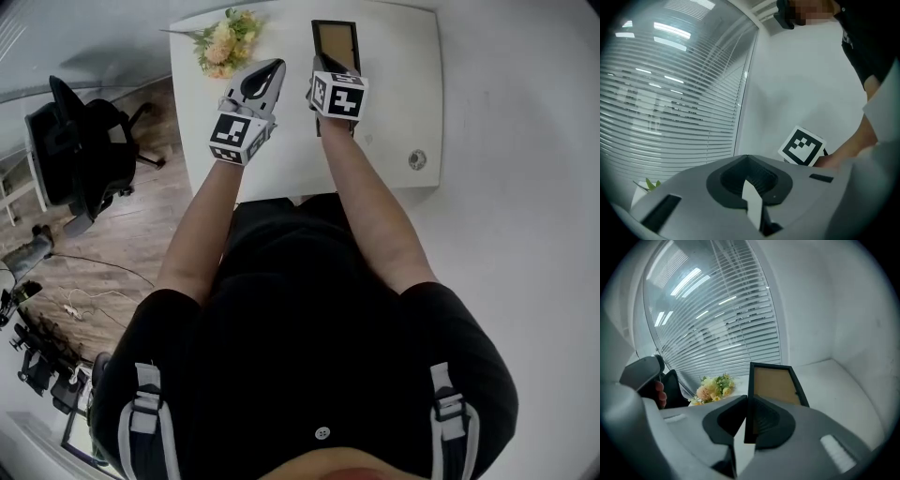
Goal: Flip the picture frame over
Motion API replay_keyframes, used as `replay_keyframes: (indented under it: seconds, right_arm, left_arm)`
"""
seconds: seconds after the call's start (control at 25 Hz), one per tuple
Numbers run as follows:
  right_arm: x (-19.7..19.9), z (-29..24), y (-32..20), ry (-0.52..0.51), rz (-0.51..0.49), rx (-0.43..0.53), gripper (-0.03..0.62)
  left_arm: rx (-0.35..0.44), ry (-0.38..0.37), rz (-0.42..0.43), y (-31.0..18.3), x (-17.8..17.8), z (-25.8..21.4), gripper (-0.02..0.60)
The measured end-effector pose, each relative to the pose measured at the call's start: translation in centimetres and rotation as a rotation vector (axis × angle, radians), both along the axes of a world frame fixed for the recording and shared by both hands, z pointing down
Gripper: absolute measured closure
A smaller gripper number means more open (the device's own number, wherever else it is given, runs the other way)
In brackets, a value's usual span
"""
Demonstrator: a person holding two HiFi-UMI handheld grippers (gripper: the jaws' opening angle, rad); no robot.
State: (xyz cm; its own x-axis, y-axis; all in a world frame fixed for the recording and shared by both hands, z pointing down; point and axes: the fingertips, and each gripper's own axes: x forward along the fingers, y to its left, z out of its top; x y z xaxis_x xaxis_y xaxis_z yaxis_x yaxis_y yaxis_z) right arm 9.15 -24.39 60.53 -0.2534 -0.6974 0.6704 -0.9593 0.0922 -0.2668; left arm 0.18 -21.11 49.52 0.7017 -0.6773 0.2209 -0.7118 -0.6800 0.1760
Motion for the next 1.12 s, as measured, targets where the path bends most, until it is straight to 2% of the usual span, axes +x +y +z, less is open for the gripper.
replay_keyframes:
  seconds: [0.36, 0.68, 0.88, 1.12]
  right_arm:
    - [0.3, -1.8, 2.2, -0.19, -0.035, -0.02, 0.545]
    - [0.7, -2.5, 3.6, -0.35, -0.013, -0.056, 0.543]
    - [0.6, -3.0, 3.8, -0.432, -0.022, -0.063, 0.543]
    - [0.2, -3.6, 3.8, -0.618, -0.016, -0.051, 0.545]
  left_arm:
    - [0.015, 0.003, -0.003, 1.1, 1.4, -1.4, 0.58]
    - [0.014, -0.005, -0.002, 1.2, 2.1, -1.1, 0.58]
    - [0.028, 0.015, -0.008, 1.2, 2.6, -1.1, 0.58]
    - [0.025, 0.002, -0.008, 1.2, 2.8, -0.5, 0.58]
